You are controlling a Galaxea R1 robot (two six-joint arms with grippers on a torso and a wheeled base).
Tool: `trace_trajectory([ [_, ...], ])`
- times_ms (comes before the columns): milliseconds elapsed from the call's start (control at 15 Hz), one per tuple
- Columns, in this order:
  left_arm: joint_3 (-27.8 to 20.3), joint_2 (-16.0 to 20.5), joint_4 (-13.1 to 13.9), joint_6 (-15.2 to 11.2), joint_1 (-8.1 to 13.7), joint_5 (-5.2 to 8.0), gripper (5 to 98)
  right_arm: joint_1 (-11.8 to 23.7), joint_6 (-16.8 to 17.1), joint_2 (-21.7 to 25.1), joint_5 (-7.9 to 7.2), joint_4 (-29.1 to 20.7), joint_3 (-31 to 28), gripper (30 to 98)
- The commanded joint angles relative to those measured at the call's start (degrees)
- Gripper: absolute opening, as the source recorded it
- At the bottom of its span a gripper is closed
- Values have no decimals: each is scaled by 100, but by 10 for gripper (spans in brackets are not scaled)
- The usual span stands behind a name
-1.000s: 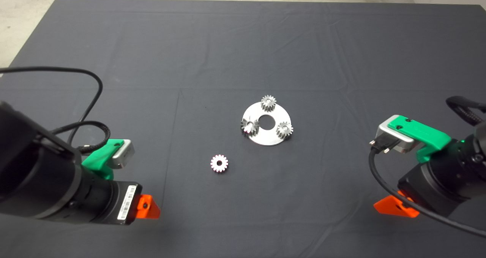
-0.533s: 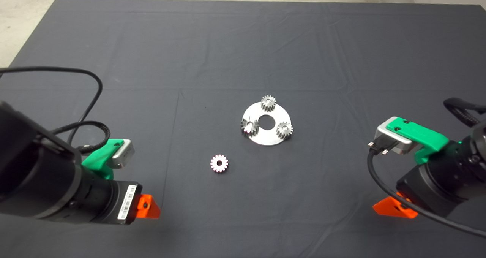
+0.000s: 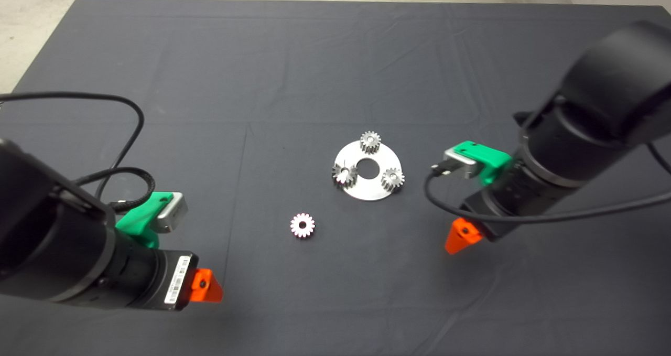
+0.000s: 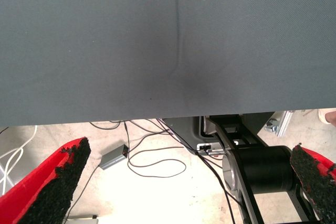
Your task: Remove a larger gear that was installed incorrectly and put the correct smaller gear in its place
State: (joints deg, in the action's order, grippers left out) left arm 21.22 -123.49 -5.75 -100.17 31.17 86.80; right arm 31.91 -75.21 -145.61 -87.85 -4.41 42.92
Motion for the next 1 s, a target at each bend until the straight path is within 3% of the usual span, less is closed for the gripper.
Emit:
trace_trajectory([
  [0,-94,13,110,-20,91,4,981,34,732,-906,-497,125,1187,977],
  [600,-94,6,127,-20,91,4,981,8,2225,-2031,-532,452,2915,977],
  [867,-92,4,127,-20,91,4,981,-97,3128,-2619,-523,994,4154,977],
  [933,-94,4,134,-20,91,4,981,-97,3213,-2627,-532,1004,4230,977],
])
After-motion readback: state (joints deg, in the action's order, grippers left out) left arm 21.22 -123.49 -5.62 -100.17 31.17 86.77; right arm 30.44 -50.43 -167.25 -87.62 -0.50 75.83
